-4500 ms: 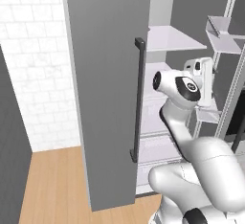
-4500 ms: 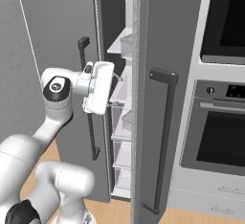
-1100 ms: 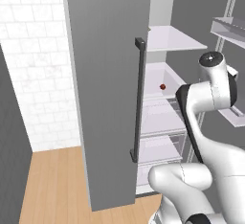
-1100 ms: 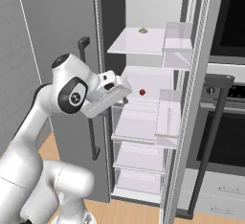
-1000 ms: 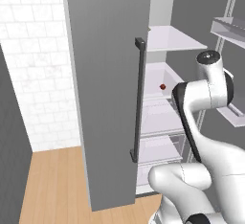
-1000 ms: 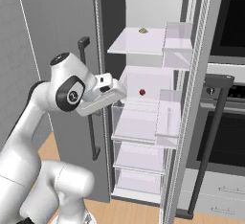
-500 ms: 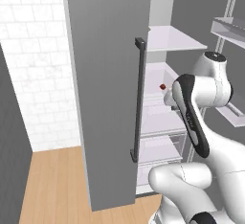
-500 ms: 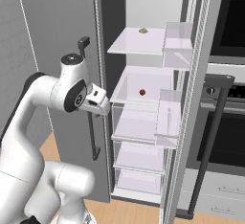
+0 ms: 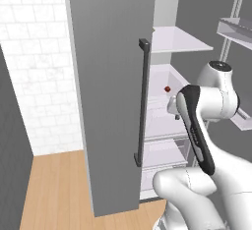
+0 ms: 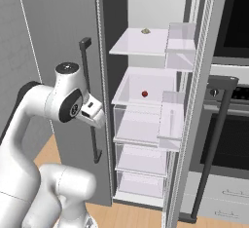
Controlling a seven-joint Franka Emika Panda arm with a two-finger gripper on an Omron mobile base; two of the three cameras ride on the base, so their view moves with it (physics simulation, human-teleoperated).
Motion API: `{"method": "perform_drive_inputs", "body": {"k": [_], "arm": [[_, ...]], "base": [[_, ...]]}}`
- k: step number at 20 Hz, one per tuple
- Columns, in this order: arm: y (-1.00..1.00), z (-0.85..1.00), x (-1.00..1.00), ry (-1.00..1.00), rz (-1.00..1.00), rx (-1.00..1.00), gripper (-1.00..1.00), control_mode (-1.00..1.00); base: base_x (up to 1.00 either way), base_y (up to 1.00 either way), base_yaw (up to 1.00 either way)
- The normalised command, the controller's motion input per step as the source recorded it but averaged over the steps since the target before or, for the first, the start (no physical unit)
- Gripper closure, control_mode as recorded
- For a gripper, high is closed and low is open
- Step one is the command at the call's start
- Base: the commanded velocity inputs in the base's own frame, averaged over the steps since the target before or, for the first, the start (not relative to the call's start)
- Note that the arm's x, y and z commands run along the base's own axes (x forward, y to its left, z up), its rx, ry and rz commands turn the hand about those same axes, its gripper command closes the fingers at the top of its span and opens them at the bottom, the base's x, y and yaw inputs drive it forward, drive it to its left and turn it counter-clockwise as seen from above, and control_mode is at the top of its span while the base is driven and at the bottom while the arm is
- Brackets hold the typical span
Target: Take the strawberry from the fridge and place it on top of the pancake, located on the dining counter.
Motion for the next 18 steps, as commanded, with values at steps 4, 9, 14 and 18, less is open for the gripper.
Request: {"method": "perform_drive_inputs", "body": {"k": [4,9,14,18], "arm": [[0.00,-0.53,-0.47,-0.02,0.00,0.00,-1.00,-1.00],[0.16,-0.27,-0.18,0.01,0.13,-0.02,-1.00,-1.00],[0.31,-0.45,-0.03,0.04,0.08,-0.12,-1.00,-1.00],[0.16,-0.48,0.00,0.05,0.04,-0.15,-1.00,-1.00]], "base": [[0.00,0.00,0.00],[0.00,0.00,0.00],[0.00,0.00,0.00],[0.00,0.00,0.00]]}}
